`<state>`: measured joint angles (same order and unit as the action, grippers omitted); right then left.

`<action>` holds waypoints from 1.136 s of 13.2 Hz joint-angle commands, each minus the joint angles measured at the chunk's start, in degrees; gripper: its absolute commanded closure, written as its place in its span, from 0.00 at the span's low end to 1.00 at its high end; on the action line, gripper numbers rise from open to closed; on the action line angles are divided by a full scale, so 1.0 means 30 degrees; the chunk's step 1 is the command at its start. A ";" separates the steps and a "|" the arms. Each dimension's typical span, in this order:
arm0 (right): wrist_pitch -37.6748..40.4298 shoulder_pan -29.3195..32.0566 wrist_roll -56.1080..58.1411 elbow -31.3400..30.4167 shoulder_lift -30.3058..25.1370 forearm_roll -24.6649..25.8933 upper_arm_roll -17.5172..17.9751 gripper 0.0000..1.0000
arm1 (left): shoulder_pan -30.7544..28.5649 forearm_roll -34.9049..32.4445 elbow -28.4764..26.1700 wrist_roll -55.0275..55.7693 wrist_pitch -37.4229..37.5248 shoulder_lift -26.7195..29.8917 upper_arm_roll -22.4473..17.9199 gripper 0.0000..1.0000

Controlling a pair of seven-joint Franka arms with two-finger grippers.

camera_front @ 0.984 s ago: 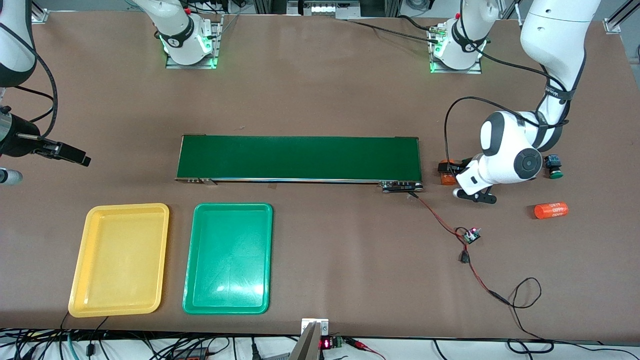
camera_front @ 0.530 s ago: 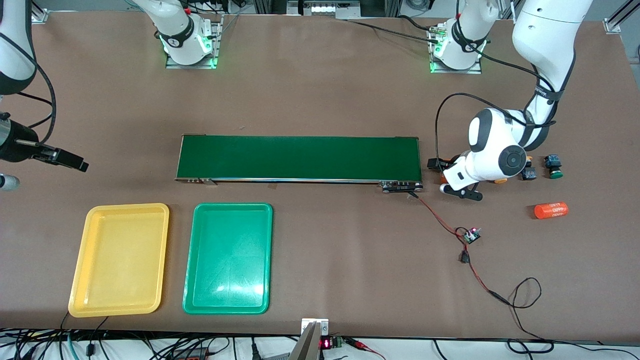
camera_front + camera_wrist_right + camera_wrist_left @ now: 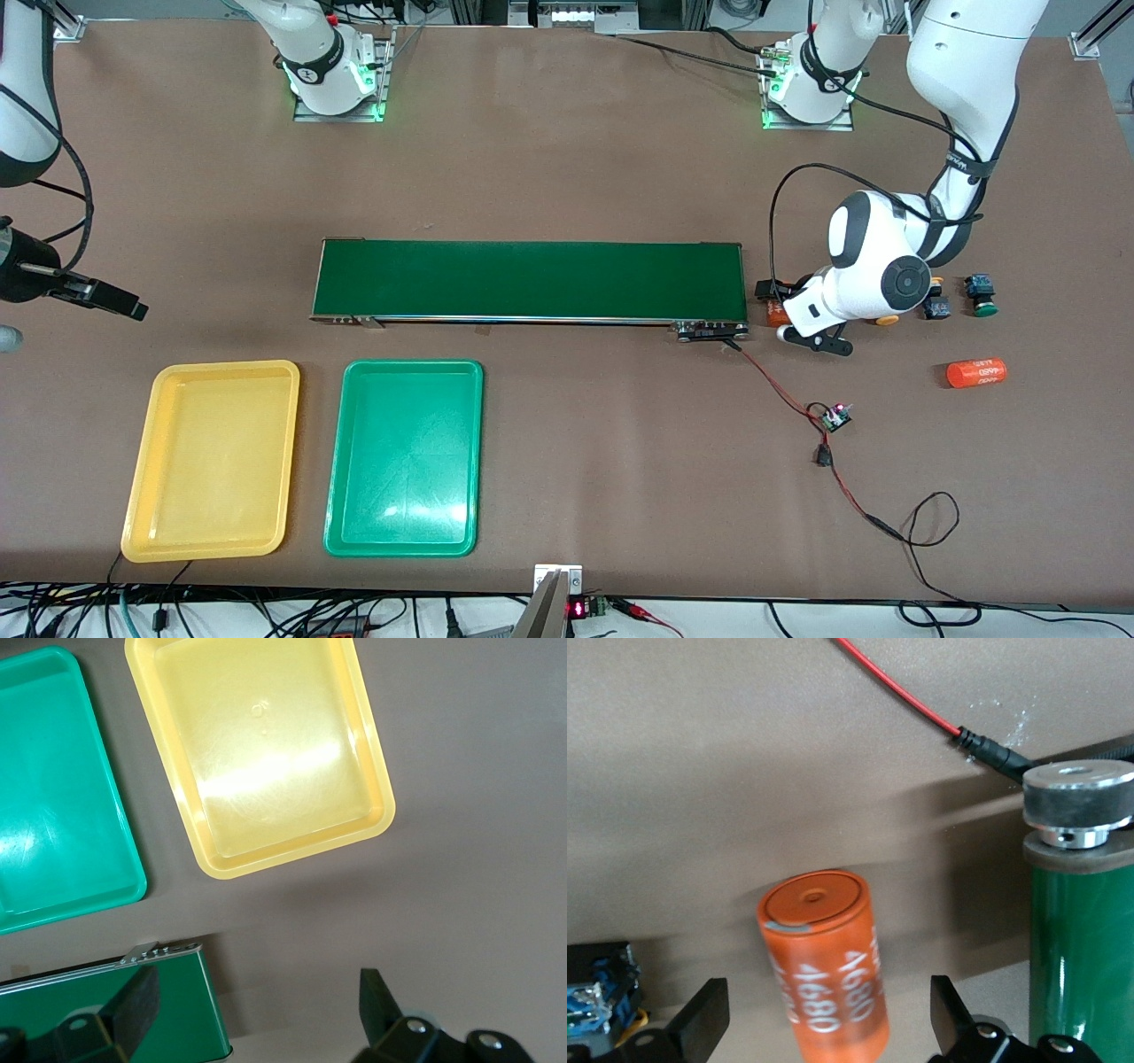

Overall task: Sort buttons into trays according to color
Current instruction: 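Carry the orange cylinder onto the green conveyor belt and release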

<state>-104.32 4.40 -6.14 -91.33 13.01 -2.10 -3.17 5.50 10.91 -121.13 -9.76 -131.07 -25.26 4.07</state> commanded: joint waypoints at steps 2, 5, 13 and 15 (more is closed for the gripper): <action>0.0144 0.0116 0.0288 0.0355 0.0116 -0.0151 0.0062 0.00 | -0.0134 0.0086 -0.0374 -0.0439 -0.0312 0.0216 0.0049 0.00; 0.0115 0.0232 0.0317 0.0355 0.0145 -0.0151 0.0062 0.00 | -0.0105 0.0086 -0.0374 -0.0439 -0.0371 -0.0017 0.0049 0.12; 0.0115 0.0233 0.0317 0.0355 0.0204 -0.0151 0.0090 0.00 | -0.0105 0.0144 -0.0374 -0.0117 -0.0431 -0.0049 0.0078 0.99; 0.0115 0.0203 0.0317 0.0355 0.0204 -0.0151 0.0091 0.00 | -0.0134 0.0144 -0.0258 -0.0261 -0.0371 0.0330 0.0049 1.00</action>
<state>-104.32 4.56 -6.08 -91.33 13.10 -2.10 -3.18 5.44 10.91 -121.61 -9.76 -132.18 -26.10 4.07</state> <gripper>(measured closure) 0.000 0.507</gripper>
